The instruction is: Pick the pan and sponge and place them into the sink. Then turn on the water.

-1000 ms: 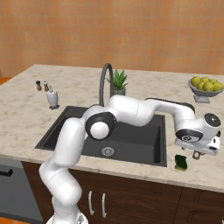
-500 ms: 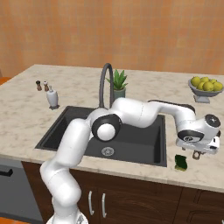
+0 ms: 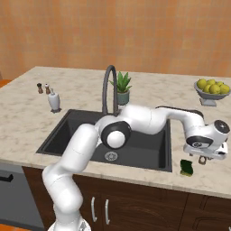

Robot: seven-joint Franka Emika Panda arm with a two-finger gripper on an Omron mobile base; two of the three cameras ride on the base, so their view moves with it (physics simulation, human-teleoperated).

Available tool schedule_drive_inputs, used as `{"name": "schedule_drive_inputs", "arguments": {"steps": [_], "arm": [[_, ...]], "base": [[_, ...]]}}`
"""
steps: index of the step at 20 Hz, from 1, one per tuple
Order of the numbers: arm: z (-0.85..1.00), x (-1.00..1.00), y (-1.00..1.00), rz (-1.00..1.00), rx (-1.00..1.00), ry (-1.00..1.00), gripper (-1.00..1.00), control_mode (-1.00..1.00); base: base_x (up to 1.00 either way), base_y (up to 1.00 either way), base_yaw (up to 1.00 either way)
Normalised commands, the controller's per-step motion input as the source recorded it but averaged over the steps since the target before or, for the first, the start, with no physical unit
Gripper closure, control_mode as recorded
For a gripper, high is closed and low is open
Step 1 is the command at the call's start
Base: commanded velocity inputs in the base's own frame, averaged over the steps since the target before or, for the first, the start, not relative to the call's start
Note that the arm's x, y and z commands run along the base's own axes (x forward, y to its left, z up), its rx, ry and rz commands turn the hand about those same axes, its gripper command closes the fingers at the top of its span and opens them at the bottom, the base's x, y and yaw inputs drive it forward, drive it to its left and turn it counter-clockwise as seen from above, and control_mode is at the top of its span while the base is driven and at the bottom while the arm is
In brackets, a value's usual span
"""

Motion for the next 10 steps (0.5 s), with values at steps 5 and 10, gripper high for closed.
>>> {"name": "schedule_drive_inputs", "arguments": {"steps": [5, 10], "arm": [[-0.18, 0.11, 0.00, 0.00, 0.00, 0.00, -1.00, -1.00], [-0.20, 0.26, -0.07, 0.00, 0.00, 0.02, -1.00, -1.00]], "base": [[0.00, 0.00, 0.00], [0.00, 0.00, 0.00]]}}
